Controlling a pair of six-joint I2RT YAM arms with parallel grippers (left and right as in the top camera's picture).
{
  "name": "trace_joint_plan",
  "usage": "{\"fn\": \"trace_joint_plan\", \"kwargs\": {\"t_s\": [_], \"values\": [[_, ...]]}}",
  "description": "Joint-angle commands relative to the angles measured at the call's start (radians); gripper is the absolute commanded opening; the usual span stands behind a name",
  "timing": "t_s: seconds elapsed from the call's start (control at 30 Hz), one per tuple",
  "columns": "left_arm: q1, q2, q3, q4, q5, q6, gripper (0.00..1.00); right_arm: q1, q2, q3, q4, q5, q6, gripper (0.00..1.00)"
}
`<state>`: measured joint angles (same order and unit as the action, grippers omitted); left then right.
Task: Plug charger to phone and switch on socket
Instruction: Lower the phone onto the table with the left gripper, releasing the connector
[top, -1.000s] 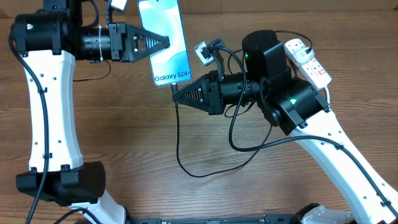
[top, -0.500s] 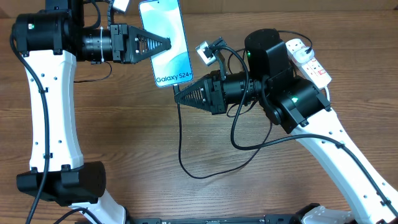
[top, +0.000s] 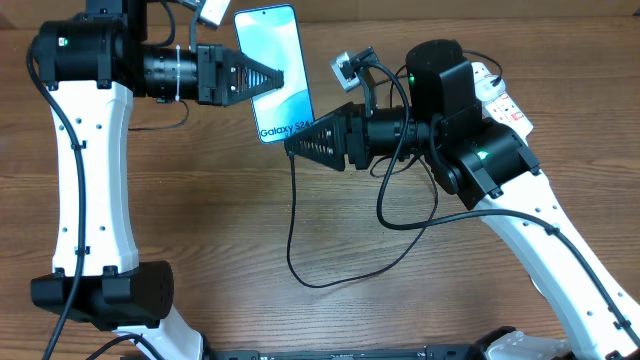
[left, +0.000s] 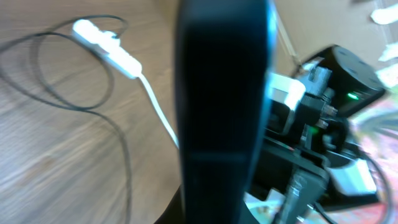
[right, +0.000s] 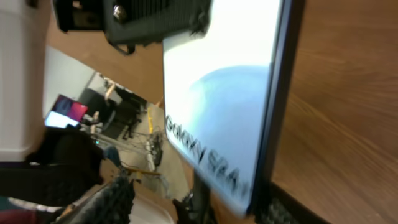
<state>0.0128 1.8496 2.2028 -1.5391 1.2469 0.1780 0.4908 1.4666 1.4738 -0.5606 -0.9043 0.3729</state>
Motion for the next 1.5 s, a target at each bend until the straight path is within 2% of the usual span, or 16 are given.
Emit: {"fn": "trace_joint_plan", "kwargs": {"t_s": [0.0, 0.13, 0.3, 0.43, 0.53, 0.7, 1.0, 1.27, 1.47], "values": [[0.012, -0.006, 0.018, 0.038, -0.132, -0.088, 0.04, -0.005, 0.000, 0.021, -0.040, 0.098, -0.006, 0.67], [0.013, 0.007, 0.017, 0.060, -0.360, -0.164, 0.04, -0.005, 0.000, 0.021, -0.150, 0.256, -0.006, 0.79], [-0.008, 0.050, -0.011, 0.046, -0.452, -0.156, 0.04, -0.005, 0.000, 0.021, -0.282, 0.479, -0.006, 0.86], [-0.045, 0.128, -0.048, 0.043, -0.500, -0.149, 0.04, -0.010, 0.000, 0.021, -0.356, 0.571, -0.005, 0.96], [-0.083, 0.205, -0.055, 0.049, -0.502, -0.117, 0.04, -0.010, 0.000, 0.021, -0.402, 0.636, -0.005, 0.99], [-0.154, 0.325, -0.055, 0.113, -0.498, -0.117, 0.04, -0.010, 0.000, 0.020, -0.456, 0.744, 0.010, 1.00], [-0.247, 0.489, -0.055, 0.235, -0.503, -0.107, 0.05, -0.010, 0.005, 0.020, -0.510, 0.954, 0.157, 1.00], [-0.260, 0.583, -0.055, 0.313, -0.504, -0.114, 0.05, -0.010, 0.049, 0.019, -0.524, 0.960, 0.153, 1.00], [-0.260, 0.636, -0.055, 0.317, -0.512, -0.115, 0.05, -0.010, 0.079, 0.020, -0.529, 0.964, 0.154, 1.00]]}}
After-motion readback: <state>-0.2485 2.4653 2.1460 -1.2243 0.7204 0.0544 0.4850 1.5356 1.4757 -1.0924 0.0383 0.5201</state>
